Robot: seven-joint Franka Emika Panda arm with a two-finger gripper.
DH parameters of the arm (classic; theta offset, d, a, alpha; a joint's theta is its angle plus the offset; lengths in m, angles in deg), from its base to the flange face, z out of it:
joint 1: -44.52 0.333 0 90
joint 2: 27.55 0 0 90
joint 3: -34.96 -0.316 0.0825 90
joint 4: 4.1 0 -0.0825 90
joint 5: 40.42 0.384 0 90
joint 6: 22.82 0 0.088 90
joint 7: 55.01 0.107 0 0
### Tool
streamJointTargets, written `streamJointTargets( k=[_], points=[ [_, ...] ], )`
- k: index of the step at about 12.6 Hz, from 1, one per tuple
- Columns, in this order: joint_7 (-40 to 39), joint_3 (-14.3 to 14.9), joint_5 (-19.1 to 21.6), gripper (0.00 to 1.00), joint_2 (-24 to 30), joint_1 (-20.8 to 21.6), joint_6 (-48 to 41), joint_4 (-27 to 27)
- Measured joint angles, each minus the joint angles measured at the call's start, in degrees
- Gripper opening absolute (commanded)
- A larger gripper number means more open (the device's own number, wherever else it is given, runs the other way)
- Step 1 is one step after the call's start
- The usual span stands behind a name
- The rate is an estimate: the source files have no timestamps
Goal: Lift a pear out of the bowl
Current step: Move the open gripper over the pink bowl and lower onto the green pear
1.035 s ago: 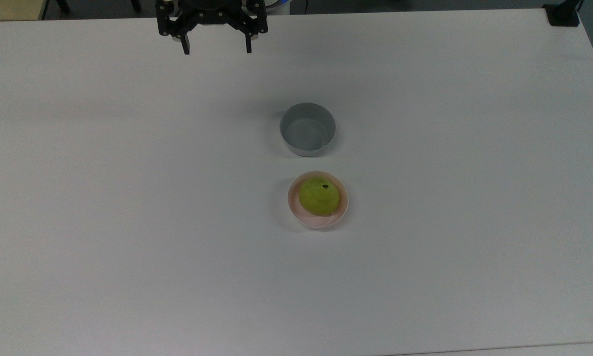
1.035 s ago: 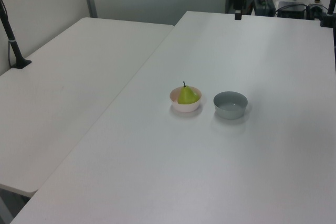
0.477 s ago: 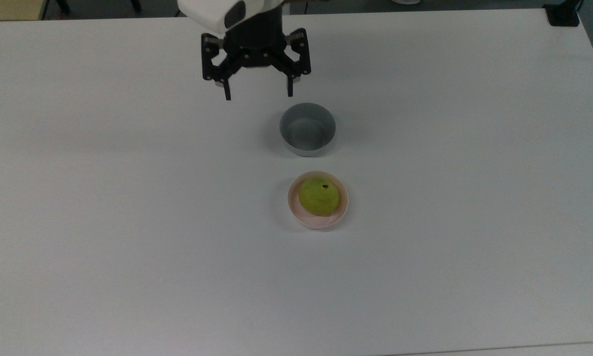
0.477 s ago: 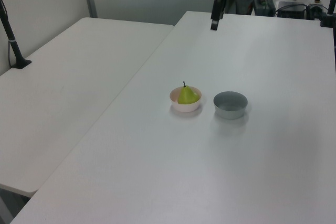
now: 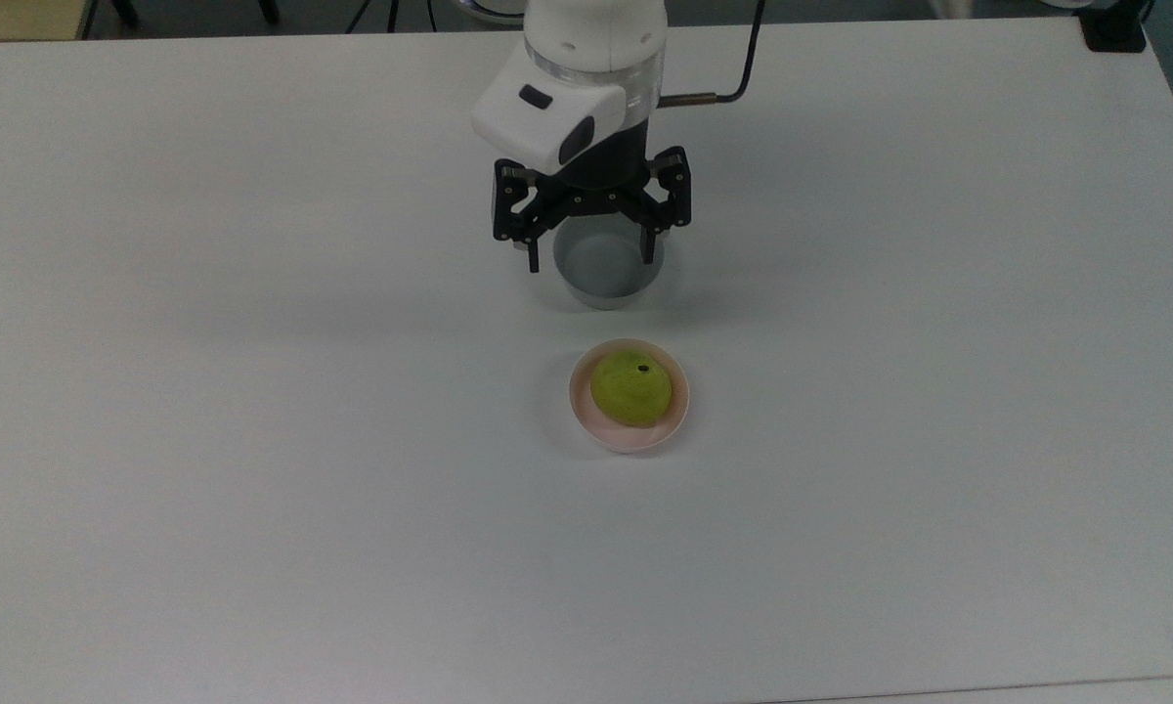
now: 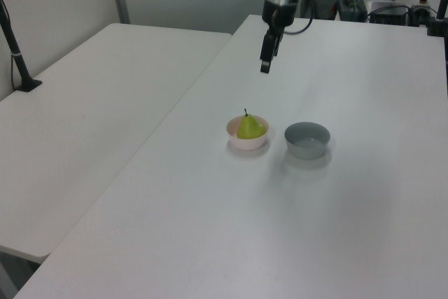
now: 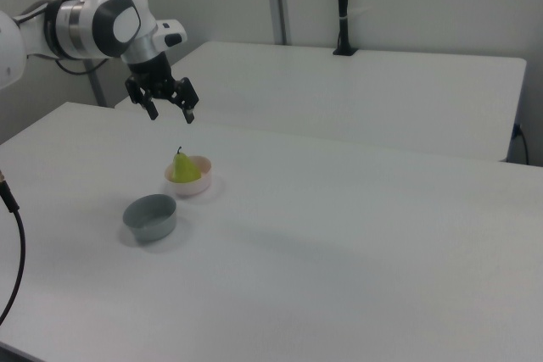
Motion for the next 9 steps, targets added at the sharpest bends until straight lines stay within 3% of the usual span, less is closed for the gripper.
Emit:
streamJointTargets(
  k=[9],
  points=[
    [1.6, 0.0, -3.5, 1.0, -10.4, 3.5, 7.7, 0.2]
  ],
)
